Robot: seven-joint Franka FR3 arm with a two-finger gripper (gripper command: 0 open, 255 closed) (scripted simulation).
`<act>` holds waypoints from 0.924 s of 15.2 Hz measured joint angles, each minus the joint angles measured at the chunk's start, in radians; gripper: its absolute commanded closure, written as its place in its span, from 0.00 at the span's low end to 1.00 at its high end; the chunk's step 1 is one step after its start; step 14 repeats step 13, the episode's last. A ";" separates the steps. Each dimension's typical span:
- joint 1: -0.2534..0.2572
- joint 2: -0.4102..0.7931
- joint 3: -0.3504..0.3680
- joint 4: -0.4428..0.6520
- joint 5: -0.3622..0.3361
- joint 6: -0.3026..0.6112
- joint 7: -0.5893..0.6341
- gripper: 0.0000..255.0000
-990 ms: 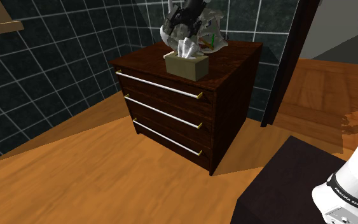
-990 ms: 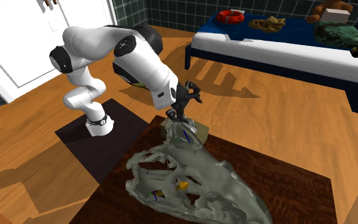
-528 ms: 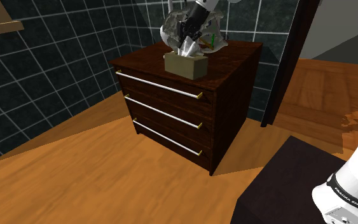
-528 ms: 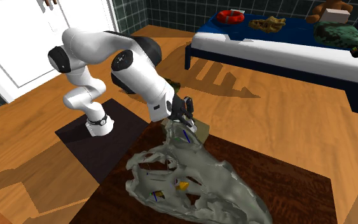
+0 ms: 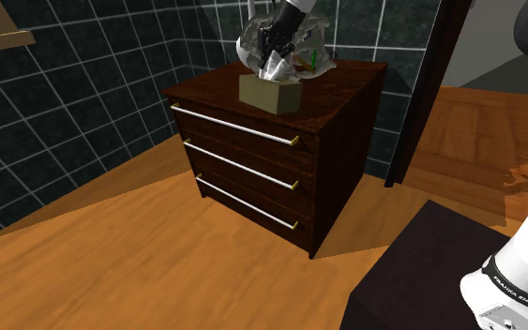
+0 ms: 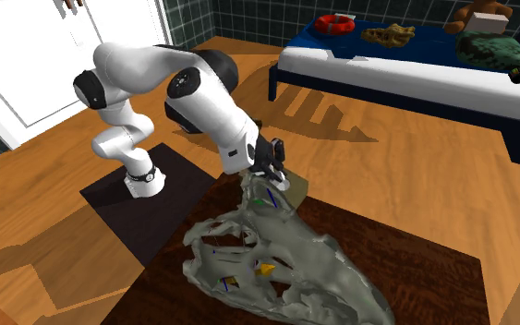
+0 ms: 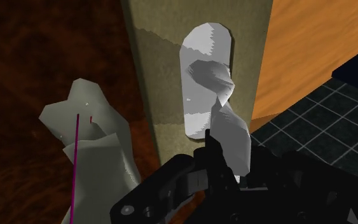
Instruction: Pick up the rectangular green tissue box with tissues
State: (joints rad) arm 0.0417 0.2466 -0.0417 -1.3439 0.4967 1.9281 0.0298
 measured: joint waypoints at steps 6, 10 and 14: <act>-0.004 0.035 -0.001 0.126 -0.011 -0.087 0.043 1.00; -0.010 0.060 -0.002 0.217 -0.014 -0.148 0.067 1.00; -0.015 0.084 -0.003 0.286 -0.016 -0.188 0.084 1.00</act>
